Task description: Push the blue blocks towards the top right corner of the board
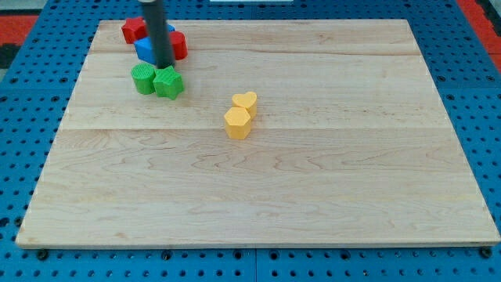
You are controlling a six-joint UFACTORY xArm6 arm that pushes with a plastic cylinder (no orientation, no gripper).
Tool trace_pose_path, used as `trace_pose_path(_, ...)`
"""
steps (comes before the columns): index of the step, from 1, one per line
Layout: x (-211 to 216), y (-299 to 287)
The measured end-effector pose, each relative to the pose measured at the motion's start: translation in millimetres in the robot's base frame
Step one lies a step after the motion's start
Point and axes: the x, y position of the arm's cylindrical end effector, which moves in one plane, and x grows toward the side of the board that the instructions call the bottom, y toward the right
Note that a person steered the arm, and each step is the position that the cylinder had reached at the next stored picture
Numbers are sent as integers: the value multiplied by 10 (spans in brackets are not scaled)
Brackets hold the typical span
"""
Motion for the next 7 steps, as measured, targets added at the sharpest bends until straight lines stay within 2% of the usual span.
trace_pose_path(1,-71,-282)
trace_pose_path(3,-498,-285)
trace_pose_path(5,-680,48)
trace_pose_path(6,-766,28)
trace_pose_path(7,-808,600)
